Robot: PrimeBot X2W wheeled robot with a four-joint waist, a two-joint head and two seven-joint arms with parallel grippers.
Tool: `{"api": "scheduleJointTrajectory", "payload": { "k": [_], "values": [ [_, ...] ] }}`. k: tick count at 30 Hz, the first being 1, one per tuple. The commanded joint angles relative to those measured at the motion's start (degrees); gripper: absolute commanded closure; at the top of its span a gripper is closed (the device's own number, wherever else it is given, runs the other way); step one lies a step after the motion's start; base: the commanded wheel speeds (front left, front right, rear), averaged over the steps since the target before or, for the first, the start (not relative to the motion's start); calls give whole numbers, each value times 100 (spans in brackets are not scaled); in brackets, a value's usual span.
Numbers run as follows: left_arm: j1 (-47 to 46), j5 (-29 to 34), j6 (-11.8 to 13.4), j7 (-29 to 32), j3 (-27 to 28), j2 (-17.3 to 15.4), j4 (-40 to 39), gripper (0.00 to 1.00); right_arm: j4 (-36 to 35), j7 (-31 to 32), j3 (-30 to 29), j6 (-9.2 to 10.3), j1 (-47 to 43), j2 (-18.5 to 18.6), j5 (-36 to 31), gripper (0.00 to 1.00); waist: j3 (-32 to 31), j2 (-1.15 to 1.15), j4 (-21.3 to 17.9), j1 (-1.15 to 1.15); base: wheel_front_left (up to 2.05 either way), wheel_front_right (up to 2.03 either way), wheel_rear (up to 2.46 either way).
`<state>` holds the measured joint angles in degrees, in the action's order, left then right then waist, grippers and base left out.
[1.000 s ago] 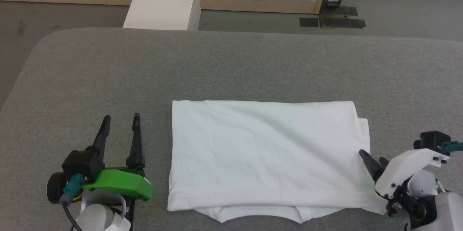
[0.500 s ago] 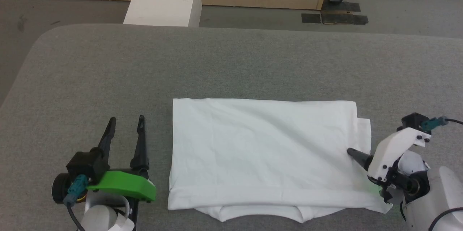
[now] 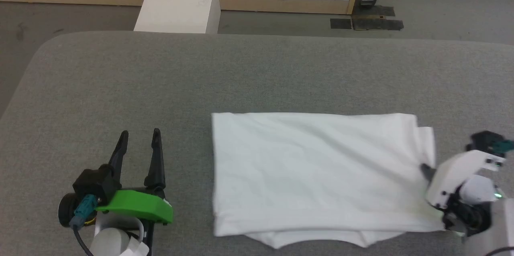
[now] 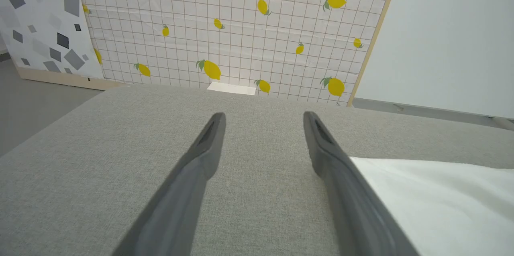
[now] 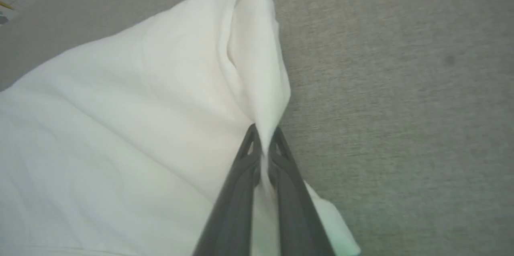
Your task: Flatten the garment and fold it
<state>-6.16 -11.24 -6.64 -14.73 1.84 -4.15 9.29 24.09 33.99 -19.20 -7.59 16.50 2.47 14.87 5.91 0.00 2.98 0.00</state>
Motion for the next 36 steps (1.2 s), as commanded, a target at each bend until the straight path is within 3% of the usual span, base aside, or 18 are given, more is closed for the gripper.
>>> {"api": "scheduleJointTrajectory", "payload": {
  "k": [1,7,12,16,21,25,29,36],
  "values": [
    [1,94,-40,-27,20,22,17,0,-141,-60,-181,10,-110,41,-167,100,-10,0,-9,0,0,0,0],
    [47,128,-60,-27,41,43,52,0,-812,-82,-994,10,-444,41,-932,100,-39,0,-58,0,0,0,0],
    [82,140,-70,-27,39,55,64,0,-1259,-72,-873,10,-630,41,-1018,100,-72,0,-101,0,0,0,0],
    [120,151,-76,-27,22,59,75,0,-1999,161,-268,10,-843,41,-927,100,-127,0,-121,0,0,0,0],
    [121,158,-81,-27,-45,62,113,0,-3298,904,1026,10,-1060,41,-735,100,-175,0,-91,0,0,0,0],
    [77,152,-82,-27,-89,64,144,0,-3818,1255,2062,10,-986,41,-757,100,-153,0,-49,0,0,0,0],
    [15,123,-83,-27,-137,56,148,0,-3736,1370,2974,10,-693,41,-782,100,-63,0,19,0,0,0,0],
    [-168,56,-84,-27,-239,56,160,0,-2622,1172,3975,10,27,41,-526,100,186,0,244,0,0,0,0]
  ]
}}
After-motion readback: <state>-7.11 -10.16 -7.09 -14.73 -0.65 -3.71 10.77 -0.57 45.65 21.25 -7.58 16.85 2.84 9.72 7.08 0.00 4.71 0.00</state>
